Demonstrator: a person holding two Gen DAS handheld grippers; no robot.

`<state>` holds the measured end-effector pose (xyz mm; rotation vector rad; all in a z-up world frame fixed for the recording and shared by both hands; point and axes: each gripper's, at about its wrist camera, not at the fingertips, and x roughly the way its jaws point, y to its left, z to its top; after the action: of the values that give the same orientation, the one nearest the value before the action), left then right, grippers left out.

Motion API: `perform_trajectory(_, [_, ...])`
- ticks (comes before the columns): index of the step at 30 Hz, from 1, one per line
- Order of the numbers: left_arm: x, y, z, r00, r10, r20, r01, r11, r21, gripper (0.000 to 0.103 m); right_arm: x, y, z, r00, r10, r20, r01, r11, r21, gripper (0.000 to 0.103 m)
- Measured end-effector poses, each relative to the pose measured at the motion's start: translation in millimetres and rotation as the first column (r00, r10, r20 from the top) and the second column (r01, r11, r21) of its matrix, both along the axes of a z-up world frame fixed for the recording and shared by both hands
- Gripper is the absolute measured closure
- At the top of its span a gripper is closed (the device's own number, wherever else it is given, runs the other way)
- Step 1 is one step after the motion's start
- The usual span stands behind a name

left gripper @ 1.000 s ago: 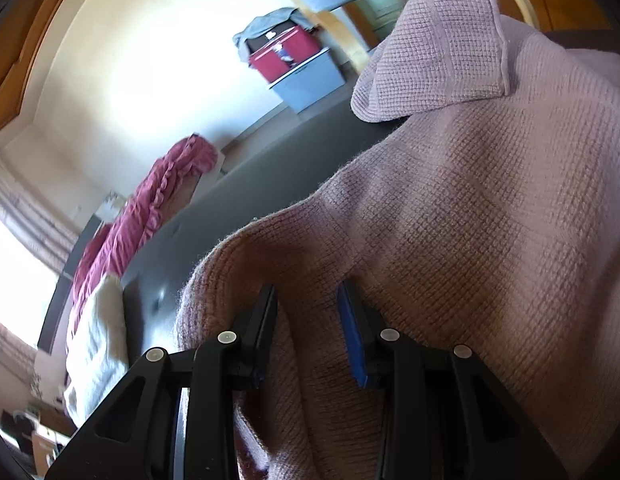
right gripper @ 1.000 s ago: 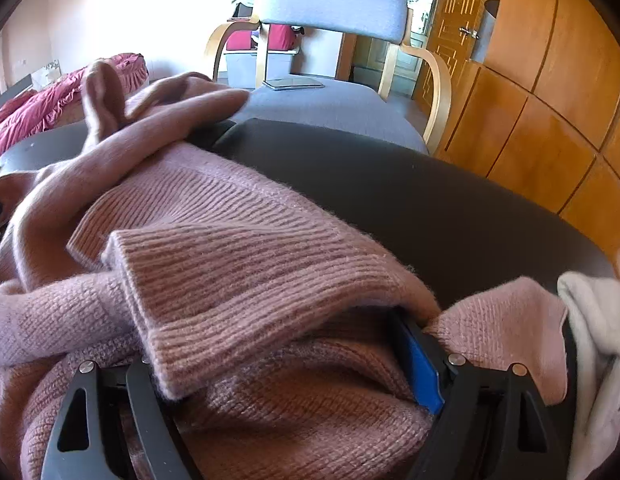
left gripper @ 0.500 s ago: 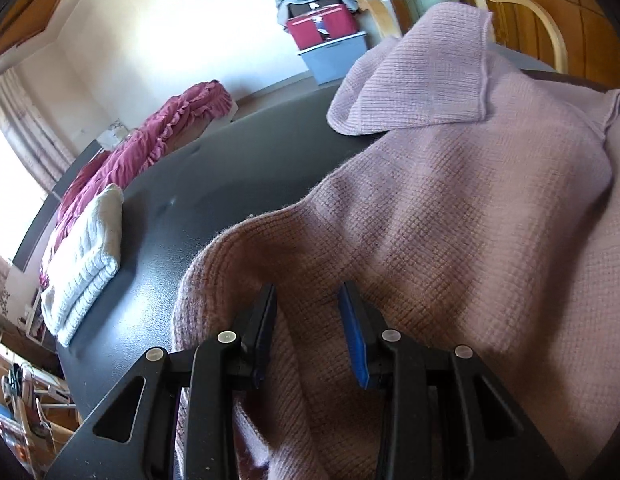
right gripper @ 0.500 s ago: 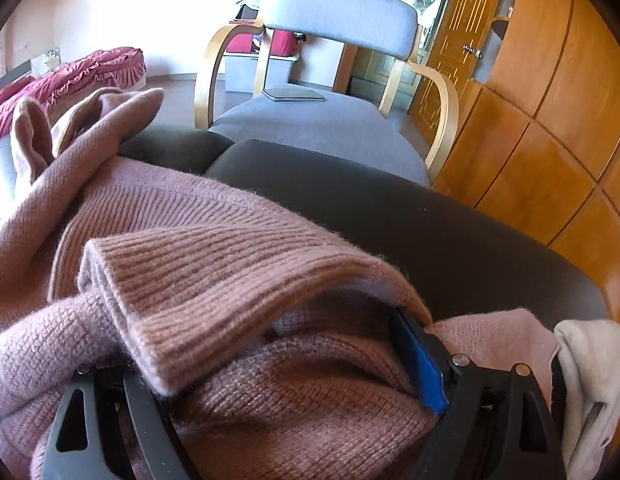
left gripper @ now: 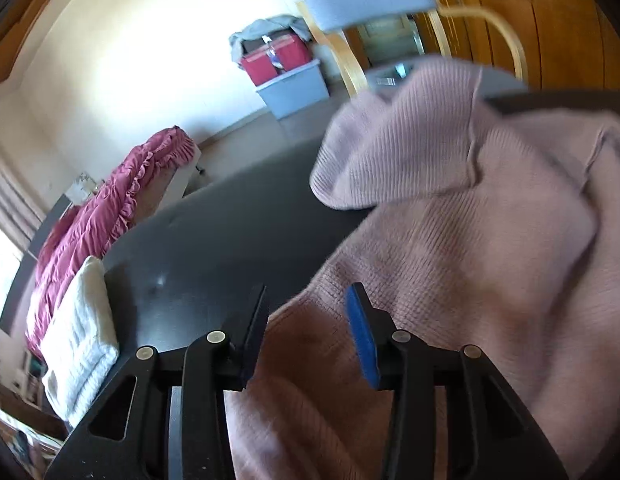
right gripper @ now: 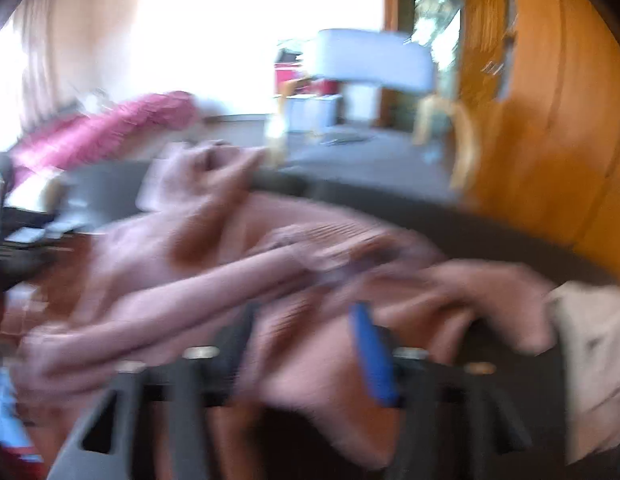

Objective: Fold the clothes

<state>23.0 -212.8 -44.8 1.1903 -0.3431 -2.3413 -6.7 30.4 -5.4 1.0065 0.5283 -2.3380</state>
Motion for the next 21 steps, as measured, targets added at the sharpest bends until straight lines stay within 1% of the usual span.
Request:
perform_trajectory(2, [-5.1, 1.2, -10.0, 1.0, 0.004, 0.01, -0.004, 0.999, -0.041, 0.059, 10.2, -4.9, -5.8, 0.999, 0.029, 0.031, -0.028, 0.999, -0.019, 0.085])
perform_trajectory(6, [-15.4, 3.4, -30.0, 0.999, 0.014, 0.03, -0.01, 0.992, -0.124, 0.054, 30.7, -14.6, -17.5, 0.992, 0.088, 0.092, -0.083, 0.995, -0.06, 0.085])
perform_trajectory(7, [-16.4, 3.2, -32.7, 0.999, 0.018, 0.031, -0.013, 0.991, -0.133, 0.052, 35.8, -17.1, -20.4, 0.989, 0.103, 0.107, -0.096, 0.993, -0.071, 0.087])
perform_trajectory(8, [-15.6, 2.0, -32.6, 0.999, 0.022, 0.029, -0.018, 0.992, -0.128, 0.052, 39.2, -16.1, -21.9, 0.989, 0.103, 0.104, -0.097, 0.993, -0.06, 0.087])
perform_trajectory(14, [-9.9, -8.4, -31.6, 0.998, 0.059, 0.023, -0.057, 0.994, -0.091, 0.049, 52.9, 3.9, -25.0, 0.999, 0.048, 0.005, -0.049, 0.995, 0.093, 0.087])
perform_trajectory(16, [-8.8, -8.3, -32.1, 0.997, 0.069, 0.027, -0.066, 0.993, -0.099, 0.049, 57.5, 10.5, -26.1, 0.999, 0.033, -0.029, -0.029, 0.989, 0.142, 0.087])
perform_trajectory(17, [-8.5, -7.2, -32.8, 0.997, 0.073, 0.03, -0.069, 0.992, -0.11, 0.049, 56.2, 20.1, -25.4, 1.0, 0.017, -0.025, -0.013, 0.99, 0.141, 0.087])
perform_trajectory(19, [-5.3, -2.9, -33.4, 0.996, 0.08, 0.037, -0.075, 0.989, -0.131, 0.049, 49.6, 43.7, -22.9, 1.0, -0.027, 0.009, 0.026, 0.995, 0.101, 0.087])
perform_trajectory(21, [-3.4, -1.5, -34.3, 0.995, 0.089, 0.042, -0.082, 0.987, -0.135, 0.049, 43.4, 63.5, -23.5, 0.998, -0.064, 0.028, 0.062, 0.996, 0.063, 0.087])
